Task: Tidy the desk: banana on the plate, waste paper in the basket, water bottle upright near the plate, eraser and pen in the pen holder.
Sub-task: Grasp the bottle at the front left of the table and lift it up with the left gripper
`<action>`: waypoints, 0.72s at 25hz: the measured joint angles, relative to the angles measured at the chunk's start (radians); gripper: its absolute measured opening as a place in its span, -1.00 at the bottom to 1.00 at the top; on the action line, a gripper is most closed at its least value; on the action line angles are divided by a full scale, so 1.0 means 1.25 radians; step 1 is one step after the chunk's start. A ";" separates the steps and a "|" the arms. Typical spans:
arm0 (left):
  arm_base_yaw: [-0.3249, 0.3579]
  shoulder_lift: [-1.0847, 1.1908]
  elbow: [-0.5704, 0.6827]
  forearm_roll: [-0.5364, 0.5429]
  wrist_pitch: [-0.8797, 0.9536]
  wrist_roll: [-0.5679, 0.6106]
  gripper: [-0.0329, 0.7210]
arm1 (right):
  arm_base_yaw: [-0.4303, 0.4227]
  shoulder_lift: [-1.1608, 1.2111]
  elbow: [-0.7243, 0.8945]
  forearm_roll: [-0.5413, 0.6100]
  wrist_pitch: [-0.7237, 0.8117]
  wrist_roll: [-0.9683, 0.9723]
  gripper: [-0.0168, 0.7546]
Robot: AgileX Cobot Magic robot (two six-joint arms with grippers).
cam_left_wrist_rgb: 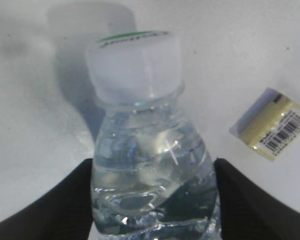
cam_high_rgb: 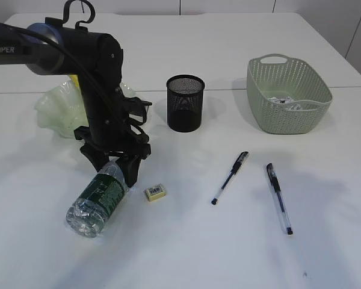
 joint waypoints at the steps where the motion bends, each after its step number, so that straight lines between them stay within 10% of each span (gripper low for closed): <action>1: 0.000 0.000 0.000 0.000 0.000 0.000 0.37 | 0.000 0.000 0.000 0.000 0.000 0.000 -0.33; 18: 0.000 0.000 0.000 0.005 -0.041 0.000 0.37 | 0.000 0.000 0.000 0.000 0.013 0.000 -0.33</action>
